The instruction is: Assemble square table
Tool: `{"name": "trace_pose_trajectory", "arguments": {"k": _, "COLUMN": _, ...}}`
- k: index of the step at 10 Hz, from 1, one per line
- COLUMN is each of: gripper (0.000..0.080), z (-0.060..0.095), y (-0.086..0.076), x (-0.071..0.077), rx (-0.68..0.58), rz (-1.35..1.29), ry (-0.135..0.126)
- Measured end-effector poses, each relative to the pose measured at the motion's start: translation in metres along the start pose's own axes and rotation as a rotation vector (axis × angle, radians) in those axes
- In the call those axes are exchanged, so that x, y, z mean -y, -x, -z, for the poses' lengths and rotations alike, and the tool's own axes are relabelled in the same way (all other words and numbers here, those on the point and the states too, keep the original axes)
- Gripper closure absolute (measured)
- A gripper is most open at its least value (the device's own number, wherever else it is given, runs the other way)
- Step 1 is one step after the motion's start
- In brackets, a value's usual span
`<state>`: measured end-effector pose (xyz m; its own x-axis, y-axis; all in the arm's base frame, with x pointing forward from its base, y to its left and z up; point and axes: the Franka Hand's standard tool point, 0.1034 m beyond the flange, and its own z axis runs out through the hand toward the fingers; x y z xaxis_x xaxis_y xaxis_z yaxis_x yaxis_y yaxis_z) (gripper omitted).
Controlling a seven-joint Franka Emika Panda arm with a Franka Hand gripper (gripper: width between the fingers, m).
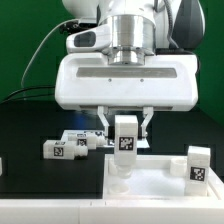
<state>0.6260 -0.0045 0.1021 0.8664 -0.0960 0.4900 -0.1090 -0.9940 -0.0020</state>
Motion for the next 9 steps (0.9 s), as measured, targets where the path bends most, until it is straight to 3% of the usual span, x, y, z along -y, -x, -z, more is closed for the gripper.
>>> {"name": "trace_pose_trajectory", "arguments": {"k": 4, "gripper": 0.0515, "z": -0.01, "y": 0.009, "x": -0.009, "rx": 0.014, "rz": -0.004, "ry": 0.012}}
{"name": "trace_pose_trajectory", "arguments": {"k": 9, "gripper": 0.0515, "z": -0.017, "y": 0.016, "x": 0.0, "rx": 0.011, "rz": 0.011, "ry": 0.01}}
